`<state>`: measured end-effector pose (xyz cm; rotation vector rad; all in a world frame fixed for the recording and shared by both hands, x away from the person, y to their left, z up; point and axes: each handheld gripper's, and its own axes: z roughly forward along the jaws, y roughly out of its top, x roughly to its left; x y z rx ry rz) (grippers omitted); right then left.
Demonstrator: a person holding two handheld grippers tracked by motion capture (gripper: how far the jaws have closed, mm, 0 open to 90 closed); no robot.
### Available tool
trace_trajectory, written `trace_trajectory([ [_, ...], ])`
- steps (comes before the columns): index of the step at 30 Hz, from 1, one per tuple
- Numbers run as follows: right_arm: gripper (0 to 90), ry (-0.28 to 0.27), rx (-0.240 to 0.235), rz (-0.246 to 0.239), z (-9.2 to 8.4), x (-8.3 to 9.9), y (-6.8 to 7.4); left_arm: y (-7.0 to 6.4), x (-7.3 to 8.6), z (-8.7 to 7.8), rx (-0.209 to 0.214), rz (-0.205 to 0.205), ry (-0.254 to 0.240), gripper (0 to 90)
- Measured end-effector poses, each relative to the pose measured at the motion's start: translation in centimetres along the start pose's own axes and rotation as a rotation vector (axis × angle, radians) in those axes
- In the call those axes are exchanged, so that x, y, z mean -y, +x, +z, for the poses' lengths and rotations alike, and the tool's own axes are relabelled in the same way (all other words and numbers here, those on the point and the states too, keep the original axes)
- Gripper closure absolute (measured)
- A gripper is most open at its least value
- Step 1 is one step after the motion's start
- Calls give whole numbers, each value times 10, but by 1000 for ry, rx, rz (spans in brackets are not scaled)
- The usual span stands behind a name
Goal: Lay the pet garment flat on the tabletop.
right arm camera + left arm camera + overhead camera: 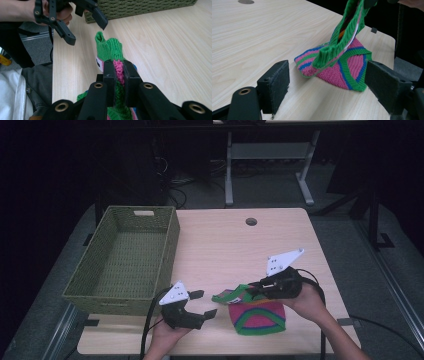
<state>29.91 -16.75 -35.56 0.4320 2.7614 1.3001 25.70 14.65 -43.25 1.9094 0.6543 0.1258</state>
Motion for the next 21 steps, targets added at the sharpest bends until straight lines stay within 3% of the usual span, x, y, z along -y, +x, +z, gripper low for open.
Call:
trace_trajectory([
  [9,825,-31,-9,-2,-9,0,-2,6,-2,20,10,58,46,215],
  [13,825,-35,-15,-1,-10,-1,0,14,-1,28,2,40,62,232],
  [16,825,-45,-19,4,-12,0,-1,17,1,35,15,22,77,252],
  [19,825,-49,-21,1,-12,0,-2,17,2,40,31,38,81,314],
  [21,825,-50,-21,2,-12,0,-2,18,1,43,48,20,91,326],
])
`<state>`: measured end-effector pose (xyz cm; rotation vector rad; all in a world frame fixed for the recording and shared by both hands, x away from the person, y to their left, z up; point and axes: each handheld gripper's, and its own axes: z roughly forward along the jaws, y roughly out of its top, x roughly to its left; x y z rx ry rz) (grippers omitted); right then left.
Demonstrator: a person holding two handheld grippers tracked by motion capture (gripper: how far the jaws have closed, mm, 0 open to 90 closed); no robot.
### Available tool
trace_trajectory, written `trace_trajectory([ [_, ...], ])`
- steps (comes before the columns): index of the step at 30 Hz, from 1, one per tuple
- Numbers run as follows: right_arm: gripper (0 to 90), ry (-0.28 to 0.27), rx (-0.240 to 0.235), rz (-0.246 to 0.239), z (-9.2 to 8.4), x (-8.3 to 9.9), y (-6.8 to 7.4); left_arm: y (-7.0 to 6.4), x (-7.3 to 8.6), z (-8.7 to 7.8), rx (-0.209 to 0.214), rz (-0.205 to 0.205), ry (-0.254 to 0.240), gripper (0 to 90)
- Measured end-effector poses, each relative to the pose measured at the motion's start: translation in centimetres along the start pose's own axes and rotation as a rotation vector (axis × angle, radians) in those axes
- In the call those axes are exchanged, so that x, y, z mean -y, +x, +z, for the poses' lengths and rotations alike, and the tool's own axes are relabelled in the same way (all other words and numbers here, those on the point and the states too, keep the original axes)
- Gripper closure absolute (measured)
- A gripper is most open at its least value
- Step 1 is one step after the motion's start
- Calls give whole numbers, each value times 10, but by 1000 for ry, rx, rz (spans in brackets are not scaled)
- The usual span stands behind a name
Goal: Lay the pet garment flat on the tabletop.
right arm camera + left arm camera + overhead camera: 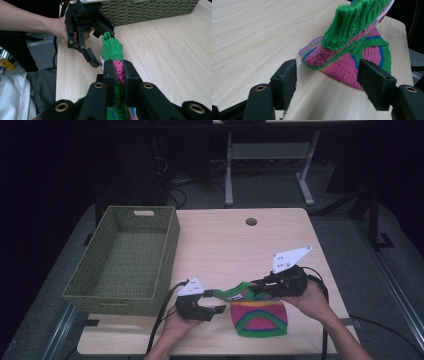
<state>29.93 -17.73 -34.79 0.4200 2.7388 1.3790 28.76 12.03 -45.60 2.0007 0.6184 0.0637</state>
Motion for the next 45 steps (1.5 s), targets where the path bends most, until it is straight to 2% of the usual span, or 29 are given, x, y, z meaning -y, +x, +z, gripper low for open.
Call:
trace_trajectory([
  [2,825,-5,3,0,0,0,0,2,-2,2,13,-11,4,343],
  [4,824,-10,0,2,-1,0,0,2,-4,3,6,13,-5,386],
  [7,825,-10,5,1,-2,0,-1,2,-7,4,14,9,-26,503],
  [9,825,-9,7,5,-2,1,-1,3,-7,4,32,-9,-54,584],
  [11,825,-14,13,8,-4,2,-2,3,-7,3,36,-4,-73,682],
  [13,824,-18,18,10,-5,2,-3,4,-8,2,39,-13,-93,738],
  [16,824,-27,27,16,-7,3,-3,5,-11,-2,32,-19,-118,759],
  [19,825,-22,41,14,-8,3,-3,4,-15,-5,26,-5,-129,786],
  [31,824,-7,84,48,-10,10,-9,6,-26,-11,14,-19,-140,820],
  [34,825,-9,95,62,-10,12,-11,7,-33,-12,-4,-17,-133,820],
  [37,825,-9,95,68,-10,13,-10,9,-42,-13,-34,-42,-121,819],
  [42,824,4,104,65,-6,13,-7,11,-54,-16,-64,-27,-101,818],
  [45,824,10,117,82,-4,16,-11,13,-59,-12,-79,-26,-77,816],
])
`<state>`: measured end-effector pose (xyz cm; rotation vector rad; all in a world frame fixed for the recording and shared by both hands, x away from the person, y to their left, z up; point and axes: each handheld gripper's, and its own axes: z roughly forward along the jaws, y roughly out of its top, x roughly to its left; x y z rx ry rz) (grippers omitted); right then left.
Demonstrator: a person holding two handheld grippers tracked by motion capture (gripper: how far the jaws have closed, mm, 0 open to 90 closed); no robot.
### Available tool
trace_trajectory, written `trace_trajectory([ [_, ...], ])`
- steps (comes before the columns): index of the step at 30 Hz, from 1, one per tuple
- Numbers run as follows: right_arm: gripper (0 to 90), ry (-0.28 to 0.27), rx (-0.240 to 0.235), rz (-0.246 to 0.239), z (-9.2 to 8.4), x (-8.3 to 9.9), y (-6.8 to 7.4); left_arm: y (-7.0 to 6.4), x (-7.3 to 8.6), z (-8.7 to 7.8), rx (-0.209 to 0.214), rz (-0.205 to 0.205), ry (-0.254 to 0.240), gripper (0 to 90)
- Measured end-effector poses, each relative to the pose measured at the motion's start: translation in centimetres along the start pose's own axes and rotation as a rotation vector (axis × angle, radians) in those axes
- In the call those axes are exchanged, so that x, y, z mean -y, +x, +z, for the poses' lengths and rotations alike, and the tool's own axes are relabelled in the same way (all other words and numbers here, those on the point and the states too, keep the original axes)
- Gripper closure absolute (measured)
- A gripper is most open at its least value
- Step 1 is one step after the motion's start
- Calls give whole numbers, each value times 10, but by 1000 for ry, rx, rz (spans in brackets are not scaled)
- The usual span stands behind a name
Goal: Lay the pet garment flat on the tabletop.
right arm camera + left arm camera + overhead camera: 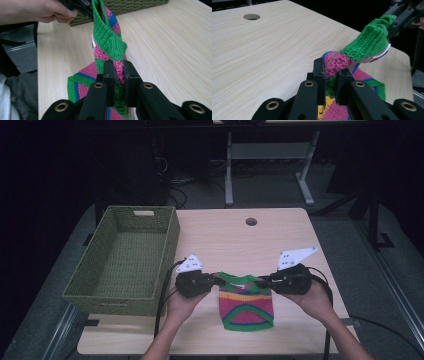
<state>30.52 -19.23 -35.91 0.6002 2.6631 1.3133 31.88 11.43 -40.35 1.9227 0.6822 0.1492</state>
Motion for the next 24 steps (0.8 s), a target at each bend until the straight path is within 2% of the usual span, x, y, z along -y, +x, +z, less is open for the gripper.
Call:
trace_trajectory([
  [5,823,17,4,48,6,4,-11,7,-2,11,-27,-18,32,809],
  [10,822,23,29,76,9,6,-20,16,-2,20,-51,-42,48,796],
  [12,818,21,31,94,11,7,-26,20,-1,24,-43,-63,60,794],
  [14,817,32,27,112,14,9,-30,21,-1,26,-50,-62,63,795],
  [15,817,36,25,118,15,9,-32,22,-1,27,-41,-71,61,796],
  [18,818,45,39,124,19,11,-36,23,-1,28,-44,-75,58,798],
  [22,811,51,51,146,21,12,-44,27,0,31,-53,-103,53,775],
  [24,810,52,55,152,21,13,-46,28,0,31,-53,-101,57,766],
])
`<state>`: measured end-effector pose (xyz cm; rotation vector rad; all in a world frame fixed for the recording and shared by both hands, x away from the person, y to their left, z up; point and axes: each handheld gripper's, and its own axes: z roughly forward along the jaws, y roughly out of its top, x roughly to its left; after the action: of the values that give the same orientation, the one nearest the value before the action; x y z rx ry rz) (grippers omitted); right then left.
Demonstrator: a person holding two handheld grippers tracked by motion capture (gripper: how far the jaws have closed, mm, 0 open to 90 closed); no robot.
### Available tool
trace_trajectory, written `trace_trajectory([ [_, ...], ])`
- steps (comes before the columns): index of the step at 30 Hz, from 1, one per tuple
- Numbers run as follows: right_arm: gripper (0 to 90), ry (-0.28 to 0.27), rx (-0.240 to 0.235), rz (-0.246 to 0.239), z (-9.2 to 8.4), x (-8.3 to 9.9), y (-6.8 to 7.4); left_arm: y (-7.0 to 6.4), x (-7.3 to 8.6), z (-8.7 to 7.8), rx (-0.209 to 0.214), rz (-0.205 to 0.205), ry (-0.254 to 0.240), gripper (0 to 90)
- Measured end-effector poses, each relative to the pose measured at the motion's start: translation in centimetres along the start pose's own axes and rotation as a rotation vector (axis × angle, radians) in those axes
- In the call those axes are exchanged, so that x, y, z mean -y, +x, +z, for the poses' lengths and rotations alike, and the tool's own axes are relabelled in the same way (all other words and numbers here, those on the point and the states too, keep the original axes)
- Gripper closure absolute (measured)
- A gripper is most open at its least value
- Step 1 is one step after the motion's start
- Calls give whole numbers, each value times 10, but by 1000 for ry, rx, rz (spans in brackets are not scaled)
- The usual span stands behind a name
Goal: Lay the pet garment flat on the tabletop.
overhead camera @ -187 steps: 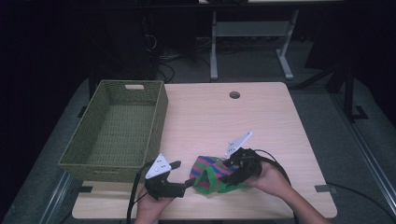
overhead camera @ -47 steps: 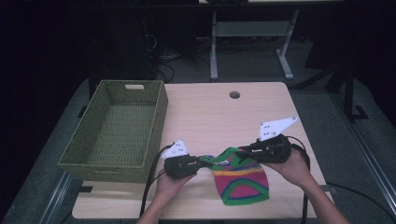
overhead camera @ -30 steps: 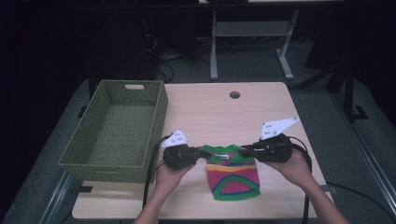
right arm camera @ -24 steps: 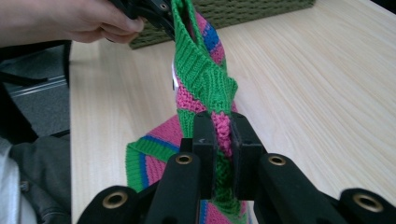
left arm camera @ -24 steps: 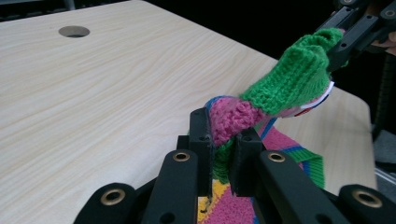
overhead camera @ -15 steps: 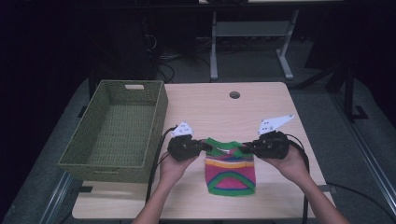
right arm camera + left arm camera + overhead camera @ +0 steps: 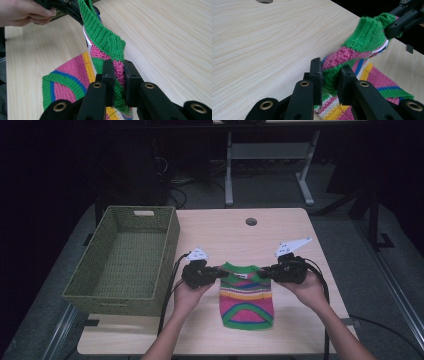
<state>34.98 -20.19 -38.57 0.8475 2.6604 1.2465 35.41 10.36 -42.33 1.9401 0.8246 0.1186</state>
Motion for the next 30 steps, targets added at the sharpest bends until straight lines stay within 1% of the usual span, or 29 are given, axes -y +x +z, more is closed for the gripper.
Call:
trace_trajectory([
  [3,810,4,9,7,1,0,-1,0,0,2,-6,12,8,766],
  [5,810,3,15,3,2,0,-2,1,0,3,-14,14,12,766],
  [7,813,0,21,10,3,0,-3,2,-1,5,-26,14,15,765],
  [9,813,12,28,12,5,-1,-5,4,-3,7,-22,14,15,753],
  [10,813,12,37,13,6,-1,-5,4,-4,9,-29,26,10,742],
  [11,812,12,40,17,7,-1,-7,4,-5,10,-32,24,9,726],
  [12,811,12,50,21,8,-1,-8,4,-6,11,-40,33,12,691],
  [13,800,13,69,19,9,-1,-11,4,-6,14,-64,37,10,625],
  [14,766,15,98,12,11,-2,-15,5,-7,16,-89,38,18,564],
  [15,699,12,123,25,14,-2,-21,8,-7,17,-107,25,26,517],
  [16,617,10,131,69,17,-4,-30,9,-7,18,-103,14,21,457],
  [17,575,7,137,96,19,-6,-37,11,-7,17,-104,11,18,451],
  [18,568,1,142,111,19,-7,-41,12,-7,17,-113,7,19,434],
  [19,545,-20,152,118,19,-7,-44,13,-6,16,-118,4,22,402],
  [20,516,-33,161,129,19,-6,-47,13,-6,16,-115,1,23,362],
  [21,513,-32,163,142,20,-5,-48,14,-6,14,-102,-5,18,353],
  [24,495,3,142,157,23,2,-49,13,-6,12,-93,-1,13,353],
  [27,482,5,126,161,24,8,-49,11,-7,12,-86,5,7,349],
  [28,481,2,119,160,24,11,-49,9,-7,12,-78,4,7,343],
  [29,476,6,115,168,24,12,-48,9,-7,12,-77,6,9,339],
  [30,473,9,113,163,25,14,-49,8,-7,12,-75,6,9,339],
])
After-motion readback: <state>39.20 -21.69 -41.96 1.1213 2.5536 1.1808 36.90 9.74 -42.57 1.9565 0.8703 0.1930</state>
